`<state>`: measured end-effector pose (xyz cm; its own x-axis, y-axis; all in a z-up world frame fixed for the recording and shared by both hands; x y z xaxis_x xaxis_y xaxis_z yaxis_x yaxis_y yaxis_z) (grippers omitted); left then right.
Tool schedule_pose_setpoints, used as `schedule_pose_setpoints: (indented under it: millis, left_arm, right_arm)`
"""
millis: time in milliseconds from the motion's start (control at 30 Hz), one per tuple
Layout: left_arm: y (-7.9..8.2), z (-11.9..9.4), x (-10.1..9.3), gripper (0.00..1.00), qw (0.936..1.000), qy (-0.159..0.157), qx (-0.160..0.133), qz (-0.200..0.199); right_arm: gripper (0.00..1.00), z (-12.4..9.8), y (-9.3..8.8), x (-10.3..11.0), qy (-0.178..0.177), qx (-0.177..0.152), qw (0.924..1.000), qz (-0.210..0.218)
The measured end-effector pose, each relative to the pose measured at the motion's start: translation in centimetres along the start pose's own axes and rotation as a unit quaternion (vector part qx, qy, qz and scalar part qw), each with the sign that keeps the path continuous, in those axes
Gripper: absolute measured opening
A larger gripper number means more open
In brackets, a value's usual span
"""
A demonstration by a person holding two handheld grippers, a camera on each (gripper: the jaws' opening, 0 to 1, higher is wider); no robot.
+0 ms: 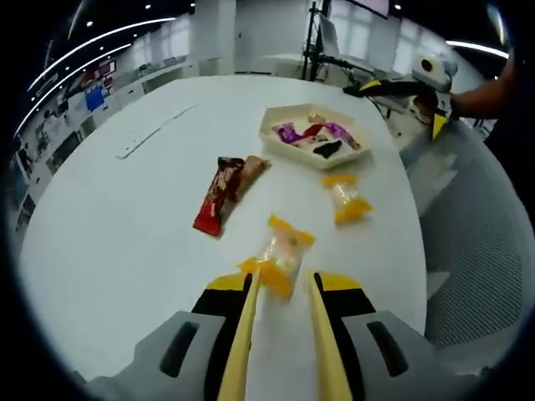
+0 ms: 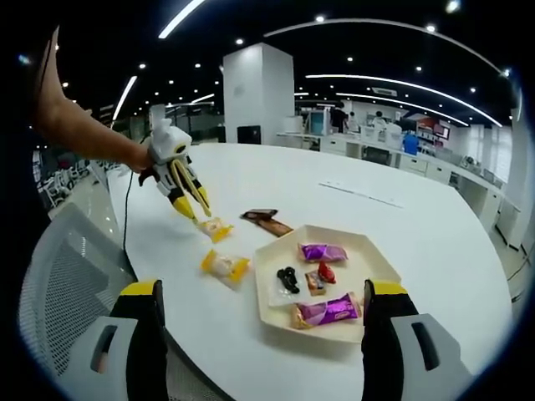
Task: Place the target food into the container with the food tongs after gripping and lifting it, then release it inside without dropping or visibly crushing the food.
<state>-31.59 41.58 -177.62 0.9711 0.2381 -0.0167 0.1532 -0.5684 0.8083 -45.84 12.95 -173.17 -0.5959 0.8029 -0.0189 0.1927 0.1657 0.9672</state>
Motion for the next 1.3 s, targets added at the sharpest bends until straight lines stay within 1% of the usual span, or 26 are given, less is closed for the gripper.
schedule_pose_setpoints:
  millis: [33,100,133,167,267,367,533,567,633,767,833,867,900,933,1000,1300]
  left_arm:
    - [0.2,0.1,0.1,0.26,1.0,-0.002,0.001,0.005]
    - [0.3,0.5,0.4,0.26,0.9992,-0.004,0.014,0.036]
    - [0.4,0.6,0.5,0.26,0.9989,-0.005,0.018,0.043]
    - [0.6,0.9,0.5,0.26,0.9979,-0.014,0.019,0.061]
    - [1.0,1.4,0.0,0.26,0.9963,-0.031,0.022,0.078]
    - [0.8,2.0,-0.1,0.26,0.9921,-0.047,0.042,0.108]
    - [0.5,2.6,-0.4,0.26,0.9902,-0.058,0.055,0.115]
    - [0.5,2.7,-0.3,0.27,0.9885,-0.055,0.058,0.128]
    - [0.2,2.8,-0.4,0.27,0.9874,-0.06,0.064,0.132]
    - [0.2,3.0,-0.6,0.26,0.9875,-0.064,0.071,0.126]
    - [0.0,3.1,-0.8,0.25,0.9875,-0.062,0.079,0.121]
    - [0.0,3.1,-0.7,0.24,0.9891,-0.056,0.08,0.11]
    - [0.1,3.1,-0.9,0.23,0.9929,-0.05,0.075,0.078]
    - [0.1,3.1,-0.8,0.22,0.9941,-0.048,0.069,0.069]
    - [0.0,3.0,-0.4,0.21,0.9942,-0.038,0.069,0.073]
    - [-0.1,2.6,0.0,0.19,0.9961,-0.022,0.061,0.06]
  right_arm:
    - [0.97,0.0,0.0,0.0,0.0,0.0,1.0,0.0]
    - [0.97,0.0,0.0,0.0,0.0,0.0,1.0,0.0]
    - [0.97,0.0,0.0,0.0,-0.001,0.0,1.0,0.0]
    - [0.97,0.0,0.0,-0.1,-0.002,-0.002,1.0,0.0]
    - [0.97,-0.1,0.1,-0.1,-0.005,-0.003,1.0,0.001]
    - [0.97,-0.1,0.1,-0.1,-0.005,-0.004,1.0,0.001]
    - [0.97,-0.1,0.1,-0.1,-0.004,-0.004,1.0,0.001]
    - [0.97,-0.1,0.1,-0.1,-0.003,-0.004,1.0,0.001]
    - [0.97,-0.1,0.1,-0.1,-0.003,-0.003,1.0,0.002]
    - [0.97,0.0,0.1,-0.1,-0.001,-0.002,1.0,0.002]
    - [0.97,0.0,0.1,-0.1,-0.001,-0.002,1.0,0.001]
    - [0.97,0.0,0.0,-0.1,-0.001,-0.002,1.0,0.002]
    - [0.97,0.0,0.0,-0.1,-0.002,-0.002,1.0,0.002]
    - [0.97,0.0,0.0,-0.1,-0.002,-0.002,1.0,0.002]
    - [0.97,0.0,0.1,-0.2,-0.003,-0.002,1.0,0.003]
    - [0.97,0.0,0.0,-0.1,-0.002,-0.001,1.0,0.002]
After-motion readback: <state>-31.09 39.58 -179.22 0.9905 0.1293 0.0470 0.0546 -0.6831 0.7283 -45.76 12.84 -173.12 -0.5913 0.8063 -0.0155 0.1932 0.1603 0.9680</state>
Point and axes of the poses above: the point that each gripper's makers call its tool centre point, and the gripper's own axes: z roughly forward along the fingers, x roughly to its left, y roughly out of its top, the point moved 5 cm from there along -z, roughly backward along the fingers, and after that the axes turned 11 degrees about -x, right-handed, at the moved point
